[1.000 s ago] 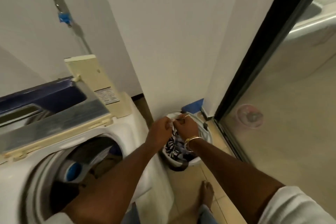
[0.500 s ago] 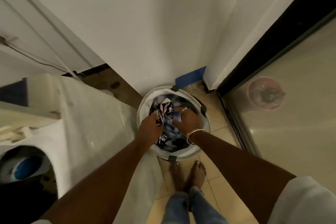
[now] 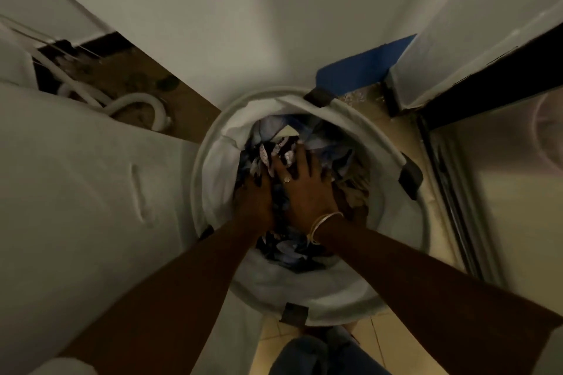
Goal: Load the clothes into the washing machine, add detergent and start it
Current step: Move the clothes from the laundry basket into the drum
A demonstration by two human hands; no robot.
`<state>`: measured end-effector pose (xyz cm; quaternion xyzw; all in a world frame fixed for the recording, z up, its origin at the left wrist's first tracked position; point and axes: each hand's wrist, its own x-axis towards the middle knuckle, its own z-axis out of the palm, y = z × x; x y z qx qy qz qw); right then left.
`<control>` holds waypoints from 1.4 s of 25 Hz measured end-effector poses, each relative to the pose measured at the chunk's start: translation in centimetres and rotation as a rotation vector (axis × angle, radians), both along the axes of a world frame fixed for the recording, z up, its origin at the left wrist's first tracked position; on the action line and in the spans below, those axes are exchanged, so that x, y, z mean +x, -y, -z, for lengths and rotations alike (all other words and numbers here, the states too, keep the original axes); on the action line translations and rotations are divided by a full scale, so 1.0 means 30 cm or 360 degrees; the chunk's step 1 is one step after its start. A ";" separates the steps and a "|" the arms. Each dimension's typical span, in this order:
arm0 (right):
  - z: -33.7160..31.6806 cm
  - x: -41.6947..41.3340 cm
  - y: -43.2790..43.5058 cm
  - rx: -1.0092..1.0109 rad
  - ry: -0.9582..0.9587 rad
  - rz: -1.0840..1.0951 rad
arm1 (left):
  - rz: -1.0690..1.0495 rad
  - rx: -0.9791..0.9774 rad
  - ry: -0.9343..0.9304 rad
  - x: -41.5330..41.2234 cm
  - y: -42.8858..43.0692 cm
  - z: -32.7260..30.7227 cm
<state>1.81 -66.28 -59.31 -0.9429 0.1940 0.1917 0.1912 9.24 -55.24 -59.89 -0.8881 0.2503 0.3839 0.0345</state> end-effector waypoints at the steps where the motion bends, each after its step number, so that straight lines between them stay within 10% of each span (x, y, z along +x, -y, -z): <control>1: 0.038 0.019 -0.006 0.0010 -0.0030 -0.0034 | 0.0002 -0.0014 0.0014 0.006 -0.007 0.032; 7: -0.023 -0.006 -0.002 0.0050 -0.0130 -0.0054 | -0.0133 -0.0389 -0.0188 0.052 -0.020 -0.112; 15: -0.011 -0.173 -0.071 0.0549 -0.0374 0.0529 | 0.0138 0.0287 -0.0512 0.078 -0.022 -0.275; 19: -0.037 -0.166 -0.106 0.0691 -0.0005 0.0799 | 0.0419 0.0340 -0.0341 0.020 -0.079 -0.238; 22: -0.227 -0.197 -0.087 0.0827 0.0462 0.1059 | -0.0137 0.0135 -0.0475 -0.010 -0.090 -0.340; 27: -0.714 -0.251 -0.041 0.0913 0.0676 0.1013 | -0.1735 -0.0612 -0.1598 -0.042 -0.055 -0.796; 35: -1.325 -0.221 -0.159 0.0688 0.0994 0.0480 | -0.1840 -0.0663 -0.1675 -0.004 -0.077 -1.368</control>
